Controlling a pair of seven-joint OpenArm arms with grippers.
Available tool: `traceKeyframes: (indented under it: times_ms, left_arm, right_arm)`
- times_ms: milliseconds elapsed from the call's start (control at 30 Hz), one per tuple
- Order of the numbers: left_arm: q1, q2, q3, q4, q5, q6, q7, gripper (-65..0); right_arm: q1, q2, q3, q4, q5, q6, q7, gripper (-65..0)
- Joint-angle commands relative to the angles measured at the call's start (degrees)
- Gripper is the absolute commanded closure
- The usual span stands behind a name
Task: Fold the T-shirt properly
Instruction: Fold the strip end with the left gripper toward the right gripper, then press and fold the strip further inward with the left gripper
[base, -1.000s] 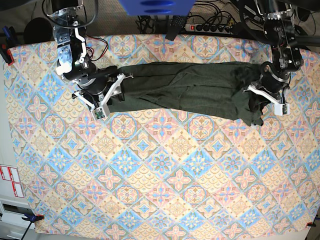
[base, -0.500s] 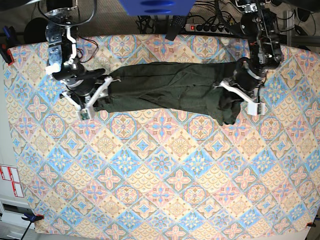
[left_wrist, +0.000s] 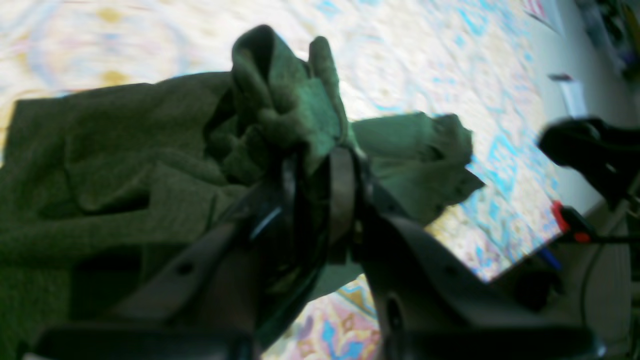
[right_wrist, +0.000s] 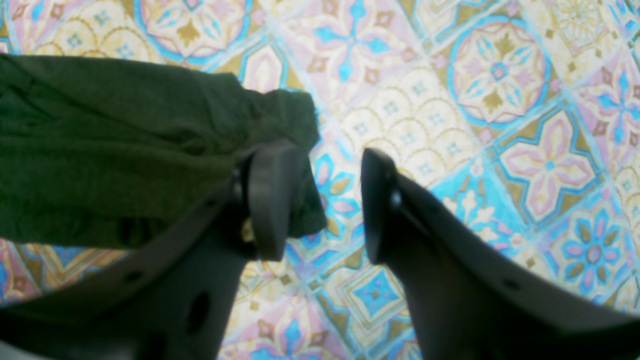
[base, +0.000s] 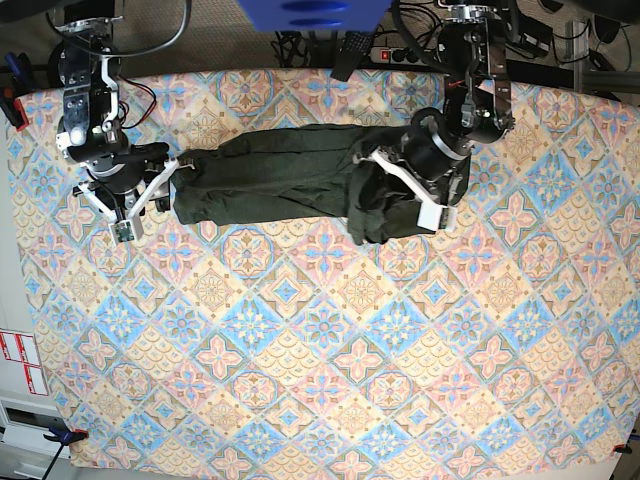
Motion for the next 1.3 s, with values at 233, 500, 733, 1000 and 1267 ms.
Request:
traceKeyframes:
  times_ms: [233,500,733,1000,1267]
  left_arm:
    - [-1.7,0.1,3.7,-2.3,2.0,-0.5,-1.0,0.0]
    - [-4.4,-2.0,9.1,-7.6,2.1,-0.5,-1.0,0.0]
    - [-3.0,-5.5,9.9,1.9,1.7,2.1,-1.5,-18.4]
    - [0.3,-11.0,6.8,6.4,1.4,2.1,-1.5,-19.6]
    - [1.4,-13.6,0.8,1.8,2.1,2.0,-1.5,-19.6]
  right_arm:
    - [0.5,0.7,0.1,1.1,0.3,0.1,1.2,-23.1]
    - [0.5,0.7,-0.1,1.1,0.3,0.1,1.2,-23.1]
    - [0.5,0.7,-0.2,1.1,0.3,0.1,1.2,-23.1]
    - [0.5,0.6,-0.2,1.1,0.3,0.1,1.2,-23.1]
    - [0.5,0.6,-0.2,1.1,0.3,0.1,1.2,-23.1]
